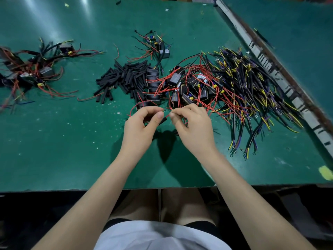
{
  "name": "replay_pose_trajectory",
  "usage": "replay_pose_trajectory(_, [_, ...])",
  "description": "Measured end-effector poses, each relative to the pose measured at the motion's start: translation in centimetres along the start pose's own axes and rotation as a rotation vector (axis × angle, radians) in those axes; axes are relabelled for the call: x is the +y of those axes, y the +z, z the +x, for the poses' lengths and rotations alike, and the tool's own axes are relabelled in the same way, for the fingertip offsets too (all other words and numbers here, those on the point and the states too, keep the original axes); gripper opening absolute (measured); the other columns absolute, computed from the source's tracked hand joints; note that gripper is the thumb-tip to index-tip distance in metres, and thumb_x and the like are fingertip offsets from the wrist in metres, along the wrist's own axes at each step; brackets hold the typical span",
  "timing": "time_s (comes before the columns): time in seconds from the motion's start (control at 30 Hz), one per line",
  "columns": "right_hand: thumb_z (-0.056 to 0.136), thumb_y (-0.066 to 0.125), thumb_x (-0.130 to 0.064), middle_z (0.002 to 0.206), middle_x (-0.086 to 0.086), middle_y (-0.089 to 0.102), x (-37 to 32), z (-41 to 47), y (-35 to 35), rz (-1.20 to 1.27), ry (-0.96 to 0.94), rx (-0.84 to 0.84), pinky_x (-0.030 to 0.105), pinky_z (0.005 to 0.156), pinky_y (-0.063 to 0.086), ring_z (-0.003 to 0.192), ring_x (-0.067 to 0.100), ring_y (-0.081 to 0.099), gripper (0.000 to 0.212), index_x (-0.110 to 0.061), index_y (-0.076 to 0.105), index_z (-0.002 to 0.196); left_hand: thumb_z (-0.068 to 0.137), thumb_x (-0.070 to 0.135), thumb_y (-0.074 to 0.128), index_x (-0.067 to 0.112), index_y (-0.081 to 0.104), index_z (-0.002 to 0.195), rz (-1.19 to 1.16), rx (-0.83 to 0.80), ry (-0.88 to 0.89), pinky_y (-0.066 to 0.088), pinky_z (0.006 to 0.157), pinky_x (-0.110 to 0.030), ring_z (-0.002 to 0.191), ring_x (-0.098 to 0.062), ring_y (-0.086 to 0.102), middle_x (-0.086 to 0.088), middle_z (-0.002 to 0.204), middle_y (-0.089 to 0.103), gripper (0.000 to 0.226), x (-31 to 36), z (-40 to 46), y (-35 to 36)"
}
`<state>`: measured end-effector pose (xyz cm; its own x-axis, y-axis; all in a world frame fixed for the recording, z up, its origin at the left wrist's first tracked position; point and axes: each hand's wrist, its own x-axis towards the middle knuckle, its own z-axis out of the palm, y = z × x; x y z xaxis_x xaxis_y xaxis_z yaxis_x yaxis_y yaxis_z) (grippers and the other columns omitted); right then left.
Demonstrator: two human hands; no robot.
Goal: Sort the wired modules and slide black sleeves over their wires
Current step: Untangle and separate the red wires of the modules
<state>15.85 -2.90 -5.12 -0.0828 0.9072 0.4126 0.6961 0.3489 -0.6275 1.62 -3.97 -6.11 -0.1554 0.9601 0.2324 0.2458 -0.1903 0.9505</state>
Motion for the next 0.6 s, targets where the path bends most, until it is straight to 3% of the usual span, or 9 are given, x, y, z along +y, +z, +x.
replay_pose_trajectory(0.17, [0.090, 0.065, -0.024, 0.088, -0.001, 0.063, -0.1, 0.2, 0.4, 0.089, -0.021, 0.042, 0.046, 0.079, 0.045, 0.089, 0.027, 0.053, 0.013, -0.016, 0.075, 0.094, 0.088, 0.012, 0.064, 0.028, 0.064, 0.093, -0.092, 0.009, -0.004, 0.046, 0.074, -0.010, 0.076, 0.006, 0.060, 0.015, 0.084, 0.067, 0.017, -0.2, 0.2, -0.2])
replay_pose_trajectory(0.4, [0.089, 0.065, -0.017, 0.085, 0.005, 0.063, 0.6, -0.1, 2.5, 0.120, -0.092, 0.197, 0.043, 0.072, 0.045, 0.081, 0.026, 0.053, 0.014, -0.009, 0.074, 0.095, 0.088, 0.013, 0.065, 0.032, 0.066, 0.096, -0.176, -0.018, -0.015, 0.051, 0.085, -0.022, 0.091, -0.008, 0.066, 0.013, 0.090, 0.071, 0.021, -1.1, 0.4, -0.2])
replay_pose_trajectory(0.6, [0.089, 0.064, -0.011, 0.086, 0.006, 0.061, 1.2, 0.0, 3.1, 0.140, -0.170, 0.237, 0.041, 0.070, 0.048, 0.080, 0.027, 0.056, 0.012, -0.004, 0.072, 0.096, 0.087, 0.018, 0.067, 0.040, 0.066, 0.096, -0.146, -0.020, 0.022, 0.049, 0.084, -0.021, 0.086, -0.002, 0.062, 0.016, 0.089, 0.071, 0.024, -1.9, 1.0, 0.2])
